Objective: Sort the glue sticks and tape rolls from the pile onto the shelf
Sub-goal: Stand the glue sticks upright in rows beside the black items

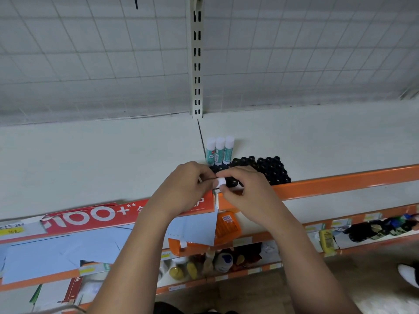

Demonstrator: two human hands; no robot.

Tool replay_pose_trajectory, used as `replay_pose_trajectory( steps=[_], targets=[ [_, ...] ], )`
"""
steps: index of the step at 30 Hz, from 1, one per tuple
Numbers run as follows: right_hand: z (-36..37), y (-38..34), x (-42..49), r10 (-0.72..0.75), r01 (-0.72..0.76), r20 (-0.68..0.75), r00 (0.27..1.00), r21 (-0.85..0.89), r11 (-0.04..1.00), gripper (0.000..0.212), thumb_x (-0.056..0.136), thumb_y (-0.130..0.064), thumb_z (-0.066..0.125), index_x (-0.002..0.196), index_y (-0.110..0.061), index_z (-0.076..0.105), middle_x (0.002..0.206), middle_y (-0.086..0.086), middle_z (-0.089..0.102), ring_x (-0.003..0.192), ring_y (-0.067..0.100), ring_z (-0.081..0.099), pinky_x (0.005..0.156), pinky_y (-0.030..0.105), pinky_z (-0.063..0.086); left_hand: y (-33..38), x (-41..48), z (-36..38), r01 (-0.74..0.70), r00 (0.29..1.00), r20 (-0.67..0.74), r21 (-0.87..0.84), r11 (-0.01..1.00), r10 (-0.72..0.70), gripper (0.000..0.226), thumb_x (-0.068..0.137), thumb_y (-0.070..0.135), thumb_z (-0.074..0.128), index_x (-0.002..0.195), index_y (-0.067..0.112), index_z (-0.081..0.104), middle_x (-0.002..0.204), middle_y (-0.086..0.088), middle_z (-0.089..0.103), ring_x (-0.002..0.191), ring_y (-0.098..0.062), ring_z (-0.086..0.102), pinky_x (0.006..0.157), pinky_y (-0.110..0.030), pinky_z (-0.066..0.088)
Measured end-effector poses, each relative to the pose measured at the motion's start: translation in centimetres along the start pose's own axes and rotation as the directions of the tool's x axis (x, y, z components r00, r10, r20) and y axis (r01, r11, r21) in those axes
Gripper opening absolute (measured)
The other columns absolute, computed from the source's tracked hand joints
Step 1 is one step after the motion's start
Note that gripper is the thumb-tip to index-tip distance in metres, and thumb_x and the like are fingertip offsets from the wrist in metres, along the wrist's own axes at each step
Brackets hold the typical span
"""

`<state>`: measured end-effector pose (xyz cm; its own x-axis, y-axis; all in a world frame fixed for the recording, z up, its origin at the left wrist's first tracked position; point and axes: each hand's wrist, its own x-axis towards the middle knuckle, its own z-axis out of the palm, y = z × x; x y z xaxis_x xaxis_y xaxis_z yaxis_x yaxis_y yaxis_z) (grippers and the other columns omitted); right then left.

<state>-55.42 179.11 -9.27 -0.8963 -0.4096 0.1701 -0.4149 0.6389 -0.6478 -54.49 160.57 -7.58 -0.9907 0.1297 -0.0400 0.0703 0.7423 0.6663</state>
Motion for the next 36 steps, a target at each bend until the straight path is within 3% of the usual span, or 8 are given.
replay_pose_trajectory(
  steps=[6, 9, 13, 18, 22, 26, 29, 36],
  targets=[
    [0.0, 0.3, 0.6, 0.043, -0.033, -0.119, 0.992, 0.083, 0.996, 0.027, 0.091, -0.023, 0.065, 0.117, -0.029, 0.066, 0.109, -0.011, 0.065, 0.103, 0.001, 0.056, 0.087, 0.012, 0.042, 0.3, 0.2, -0.2, -0.055, 0.989, -0.138, -0.026, 0.998, 0.051, 0.018, 0.088, 0.037, 0.067, 0.102, 0.026, 0.068, 0.099, 0.010, 0.063, 0.088, -0.006, 0.057, 0.074, -0.021, 0.045],
    [-0.3, 0.6, 0.9, 0.084, -0.070, -0.166, 0.982, 0.090, 0.993, 0.026, 0.091, -0.021, 0.065, 0.117, -0.026, 0.067, 0.103, -0.006, 0.066, 0.099, 0.006, 0.060, 0.087, 0.022, 0.048, -0.1, 0.2, -0.5, -0.032, 0.980, -0.195, 0.040, 0.999, 0.039, 0.024, 0.086, 0.035, 0.070, 0.108, 0.027, 0.067, 0.102, 0.012, 0.064, 0.085, -0.005, 0.056, 0.069, -0.016, 0.042],
    [-0.4, 0.9, 0.9, 0.065, -0.058, -0.181, 0.981, 0.040, 0.997, 0.027, 0.090, -0.020, 0.067, 0.118, -0.021, 0.067, 0.104, -0.006, 0.065, 0.101, 0.011, 0.058, 0.092, 0.031, 0.049, -0.2, 0.1, -0.6, -0.013, 0.955, -0.296, 0.004, 1.000, 0.013, 0.025, 0.081, 0.031, 0.076, 0.105, 0.027, 0.069, 0.082, 0.022, 0.056, 0.074, -0.001, 0.055, 0.065, -0.012, 0.041],
    [0.0, 1.0, 1.0, 0.004, -0.016, -0.189, 0.982, -0.061, 0.998, 0.027, 0.090, -0.023, 0.067, 0.116, -0.020, 0.066, 0.109, -0.009, 0.061, 0.106, 0.010, 0.051, 0.093, 0.026, 0.043, 0.9, 0.2, -0.7, -0.134, 0.917, -0.394, -0.138, 0.981, 0.070, 0.029, 0.075, 0.023, 0.082, 0.093, 0.036, 0.063, 0.079, 0.022, 0.065, 0.075, 0.004, 0.061, 0.066, -0.009, 0.048],
    [0.3, 0.6, 0.9, -0.006, 0.004, -0.204, 0.979, -0.012, 1.000, 0.034, 0.087, -0.024, 0.069, 0.121, -0.026, 0.064, 0.101, -0.013, 0.060, 0.095, 0.004, 0.052, 0.086, 0.020, 0.044, 1.6, 0.3, -0.3, -0.213, 0.890, -0.440, -0.178, 0.961, 0.116, 0.032, 0.075, 0.019, 0.082, 0.095, 0.026, 0.058, 0.086, 0.013, 0.067, 0.075, -0.001, 0.064, 0.070, -0.016, 0.053],
    [0.6, 0.5, 1.0, -0.001, 0.001, -0.223, 0.975, 0.003, 1.000, 0.026, 0.085, -0.026, 0.072, 0.111, -0.023, 0.068, 0.092, -0.012, 0.061, 0.085, 0.002, 0.053, 0.078, 0.011, 0.042, 1.9, 0.4, -0.1, -0.268, 0.883, -0.436, -0.161, 0.950, 0.175, 0.026, 0.078, 0.016, 0.080, 0.090, 0.023, 0.058, 0.084, 0.010, 0.067, 0.075, -0.003, 0.064, 0.071, -0.019, 0.053],
    [0.6, 0.6, 1.1, 0.023, -0.022, -0.219, 0.975, 0.010, 1.000, 0.023, 0.086, -0.026, 0.071, 0.109, -0.022, 0.068, 0.091, -0.012, 0.061, 0.084, -0.001, 0.054, 0.075, 0.007, 0.041, 1.8, 0.5, 0.0, -0.281, 0.882, -0.431, -0.156, 0.947, 0.191, 0.020, 0.081, 0.016, 0.077, 0.090, 0.023, 0.061, 0.084, 0.012, 0.068, 0.077, -0.003, 0.064, 0.072, -0.020, 0.053],
    [0.3, 1.0, 1.1, 0.068, -0.024, -0.266, 0.962, 0.164, 0.986, 0.026, 0.086, -0.013, 0.067, 0.110, -0.023, 0.064, 0.103, -0.009, 0.059, 0.091, 0.003, 0.062, 0.080, 0.015, 0.052, 1.2, 1.1, -0.1, -0.207, 0.887, -0.443, -0.136, 0.969, 0.127, 0.016, 0.081, 0.021, 0.077, 0.086, 0.021, 0.062, 0.079, 0.012, 0.067, 0.075, -0.001, 0.064, 0.070, -0.020, 0.053]
  ],
)
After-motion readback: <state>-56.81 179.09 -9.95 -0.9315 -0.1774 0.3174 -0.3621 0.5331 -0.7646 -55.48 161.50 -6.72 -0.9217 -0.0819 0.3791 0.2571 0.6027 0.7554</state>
